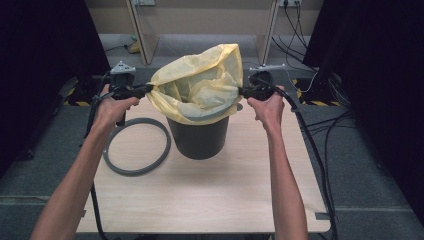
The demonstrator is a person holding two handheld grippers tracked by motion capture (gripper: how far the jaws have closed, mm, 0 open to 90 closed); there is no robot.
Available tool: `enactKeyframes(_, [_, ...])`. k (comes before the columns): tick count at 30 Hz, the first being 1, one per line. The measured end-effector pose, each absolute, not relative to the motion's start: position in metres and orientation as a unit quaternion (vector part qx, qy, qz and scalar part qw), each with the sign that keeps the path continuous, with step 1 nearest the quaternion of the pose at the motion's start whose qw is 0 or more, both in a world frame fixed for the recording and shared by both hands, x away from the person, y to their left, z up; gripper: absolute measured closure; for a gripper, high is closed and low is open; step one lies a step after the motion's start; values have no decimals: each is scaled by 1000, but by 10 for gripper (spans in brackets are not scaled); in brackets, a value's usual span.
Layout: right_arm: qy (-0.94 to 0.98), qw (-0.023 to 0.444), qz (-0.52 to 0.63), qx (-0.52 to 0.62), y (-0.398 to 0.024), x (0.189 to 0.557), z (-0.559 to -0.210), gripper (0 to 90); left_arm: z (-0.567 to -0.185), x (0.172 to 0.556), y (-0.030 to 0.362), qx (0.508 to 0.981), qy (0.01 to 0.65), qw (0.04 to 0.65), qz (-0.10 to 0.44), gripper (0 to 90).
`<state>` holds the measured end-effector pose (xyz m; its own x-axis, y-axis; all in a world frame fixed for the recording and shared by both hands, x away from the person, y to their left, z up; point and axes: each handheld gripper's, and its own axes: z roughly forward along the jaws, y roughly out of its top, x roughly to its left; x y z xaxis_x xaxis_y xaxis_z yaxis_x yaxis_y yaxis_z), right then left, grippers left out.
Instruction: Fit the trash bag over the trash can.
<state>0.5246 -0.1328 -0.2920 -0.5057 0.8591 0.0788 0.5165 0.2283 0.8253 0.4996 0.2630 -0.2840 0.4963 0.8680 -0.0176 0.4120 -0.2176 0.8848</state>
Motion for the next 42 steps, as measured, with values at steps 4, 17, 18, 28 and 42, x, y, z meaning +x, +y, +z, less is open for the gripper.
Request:
enactKeyframes(4, [763,189,416,458,-133,531,-300,860,-294,507,270,737,450,443,239,878])
enactKeyframes(17, [773,172,401,461,-131,539,-322,798,-323,512,271,749,451,444,199,859])
enactKeyframes(18, [773,177,399,459,-132,538,-320,747,-323,511,272,749,451,442,201,845])
enactKeyframes(28, [748,193,434,463,-147,518,-286,514,-323,506,276,755,439,445,199,751])
enactKeyframes(42, [723,176,472,473,-125,508,-270,448,-321,496,261,774,410,440,197,746])
